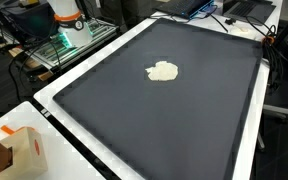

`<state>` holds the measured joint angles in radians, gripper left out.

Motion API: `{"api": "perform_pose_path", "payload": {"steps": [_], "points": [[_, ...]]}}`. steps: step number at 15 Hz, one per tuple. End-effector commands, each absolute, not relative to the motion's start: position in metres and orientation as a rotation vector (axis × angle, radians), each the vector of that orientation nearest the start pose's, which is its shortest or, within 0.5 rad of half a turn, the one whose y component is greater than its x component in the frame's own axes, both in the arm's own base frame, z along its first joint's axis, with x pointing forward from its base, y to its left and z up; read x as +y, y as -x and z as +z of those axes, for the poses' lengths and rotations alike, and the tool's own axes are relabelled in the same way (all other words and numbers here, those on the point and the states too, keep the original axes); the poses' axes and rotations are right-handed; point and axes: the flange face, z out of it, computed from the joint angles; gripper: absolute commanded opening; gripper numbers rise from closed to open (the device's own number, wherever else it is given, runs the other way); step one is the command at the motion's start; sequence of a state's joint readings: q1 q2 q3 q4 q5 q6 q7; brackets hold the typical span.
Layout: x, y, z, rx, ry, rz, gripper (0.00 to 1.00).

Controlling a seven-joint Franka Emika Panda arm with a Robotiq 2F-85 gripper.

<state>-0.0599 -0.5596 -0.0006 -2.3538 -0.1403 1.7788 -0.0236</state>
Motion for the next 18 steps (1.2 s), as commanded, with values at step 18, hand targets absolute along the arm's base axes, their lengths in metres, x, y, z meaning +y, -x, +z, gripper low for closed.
{"api": "perform_pose_path", "payload": {"steps": [18], "points": [[-0.015, -0.466, 0.436, -0.398, 2.762, -0.363, 0.01]]}}
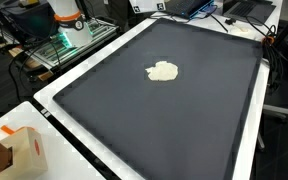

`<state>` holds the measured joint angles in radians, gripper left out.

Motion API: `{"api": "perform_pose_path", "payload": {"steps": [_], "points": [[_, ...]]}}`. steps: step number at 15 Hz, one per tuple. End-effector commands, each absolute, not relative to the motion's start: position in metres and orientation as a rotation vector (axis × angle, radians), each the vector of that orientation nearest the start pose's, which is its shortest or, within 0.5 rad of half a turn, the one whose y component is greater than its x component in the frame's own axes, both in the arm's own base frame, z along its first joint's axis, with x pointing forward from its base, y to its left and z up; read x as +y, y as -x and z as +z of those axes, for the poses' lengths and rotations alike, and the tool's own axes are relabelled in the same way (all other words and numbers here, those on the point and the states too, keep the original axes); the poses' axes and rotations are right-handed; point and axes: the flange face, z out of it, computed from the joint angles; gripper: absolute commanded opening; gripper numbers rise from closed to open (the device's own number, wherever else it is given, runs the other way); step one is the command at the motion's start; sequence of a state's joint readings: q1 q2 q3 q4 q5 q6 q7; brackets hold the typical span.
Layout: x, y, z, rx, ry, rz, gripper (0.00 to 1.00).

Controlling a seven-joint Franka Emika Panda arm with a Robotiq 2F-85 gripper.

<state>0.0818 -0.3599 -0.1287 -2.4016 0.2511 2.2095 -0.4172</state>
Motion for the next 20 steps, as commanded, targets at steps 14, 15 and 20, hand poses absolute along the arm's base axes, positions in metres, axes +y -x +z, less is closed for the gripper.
{"api": "perform_pose_path", "payload": {"steps": [14, 15, 20], "points": [[-0.027, -0.524, 0.321, -0.375, 2.367, -0.29, 0.01], [-0.03, -0.526, 0.315, -0.363, 2.363, -0.275, 0.01], [-0.048, -0.531, 0.289, -0.268, 2.336, -0.202, 0.01]]}}
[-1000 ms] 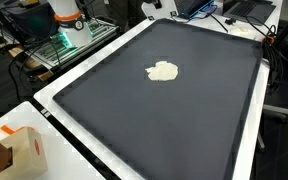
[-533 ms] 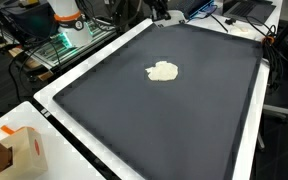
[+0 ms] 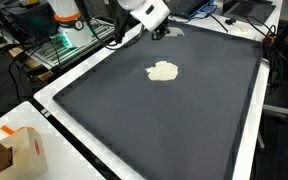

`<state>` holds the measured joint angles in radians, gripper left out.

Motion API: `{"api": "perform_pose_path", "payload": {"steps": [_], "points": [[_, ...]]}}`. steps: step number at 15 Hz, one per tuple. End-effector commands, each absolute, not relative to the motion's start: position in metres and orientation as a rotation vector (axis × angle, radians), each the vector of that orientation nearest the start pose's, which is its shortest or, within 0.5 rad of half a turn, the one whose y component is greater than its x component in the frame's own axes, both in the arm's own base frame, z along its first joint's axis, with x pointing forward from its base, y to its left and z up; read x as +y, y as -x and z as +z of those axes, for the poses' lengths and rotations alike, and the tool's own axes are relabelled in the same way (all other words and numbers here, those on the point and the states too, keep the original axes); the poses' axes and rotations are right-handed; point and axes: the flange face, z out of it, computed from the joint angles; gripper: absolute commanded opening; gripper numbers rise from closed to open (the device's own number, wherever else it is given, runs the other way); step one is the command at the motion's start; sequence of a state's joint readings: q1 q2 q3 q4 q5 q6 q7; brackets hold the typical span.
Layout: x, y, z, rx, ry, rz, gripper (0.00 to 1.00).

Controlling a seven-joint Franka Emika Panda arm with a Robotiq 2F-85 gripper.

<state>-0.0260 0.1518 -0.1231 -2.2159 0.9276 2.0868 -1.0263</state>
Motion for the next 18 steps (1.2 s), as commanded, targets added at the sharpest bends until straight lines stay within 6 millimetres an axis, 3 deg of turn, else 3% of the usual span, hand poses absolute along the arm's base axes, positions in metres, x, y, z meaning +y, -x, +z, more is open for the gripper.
{"api": "perform_pose_path", "payload": {"steps": [1, 10, 18], "points": [[-0.052, -0.532, 0.285, -0.248, 2.334, -0.191, 0.01], [-0.077, -0.533, 0.261, -0.075, 2.329, -0.125, 0.01], [-0.078, -0.537, 0.267, 0.183, 2.302, -0.034, 0.01]]}}
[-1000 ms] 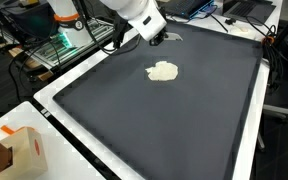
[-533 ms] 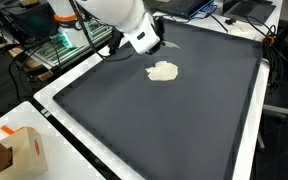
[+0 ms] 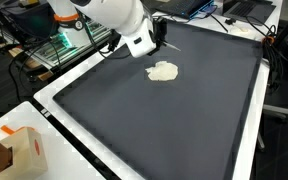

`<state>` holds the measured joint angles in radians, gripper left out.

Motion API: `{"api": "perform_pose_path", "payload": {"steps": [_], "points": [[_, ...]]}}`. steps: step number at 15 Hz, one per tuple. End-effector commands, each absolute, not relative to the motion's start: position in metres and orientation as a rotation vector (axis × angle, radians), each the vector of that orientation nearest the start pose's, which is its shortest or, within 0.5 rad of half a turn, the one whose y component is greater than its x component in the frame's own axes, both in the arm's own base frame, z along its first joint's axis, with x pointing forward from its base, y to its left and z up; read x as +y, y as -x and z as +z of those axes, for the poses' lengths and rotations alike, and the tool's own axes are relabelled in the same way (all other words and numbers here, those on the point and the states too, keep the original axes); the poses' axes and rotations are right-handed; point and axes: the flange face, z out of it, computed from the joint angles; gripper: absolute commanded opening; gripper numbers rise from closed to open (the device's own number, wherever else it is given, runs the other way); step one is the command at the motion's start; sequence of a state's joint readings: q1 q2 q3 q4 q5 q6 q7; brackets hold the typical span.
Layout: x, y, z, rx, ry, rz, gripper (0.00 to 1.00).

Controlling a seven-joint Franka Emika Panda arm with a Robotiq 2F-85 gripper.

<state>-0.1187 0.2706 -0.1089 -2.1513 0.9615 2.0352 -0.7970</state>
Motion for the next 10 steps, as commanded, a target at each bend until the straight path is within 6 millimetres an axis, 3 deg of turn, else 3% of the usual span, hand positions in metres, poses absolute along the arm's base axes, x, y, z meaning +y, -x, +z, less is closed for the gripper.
{"api": "perform_pose_path", "payload": {"steps": [1, 10], "points": [[-0.079, -0.537, 0.269, 0.228, 2.3, -0.016, 0.01], [-0.075, -0.53, 0.304, 0.595, 2.28, 0.097, 0.01]]}}
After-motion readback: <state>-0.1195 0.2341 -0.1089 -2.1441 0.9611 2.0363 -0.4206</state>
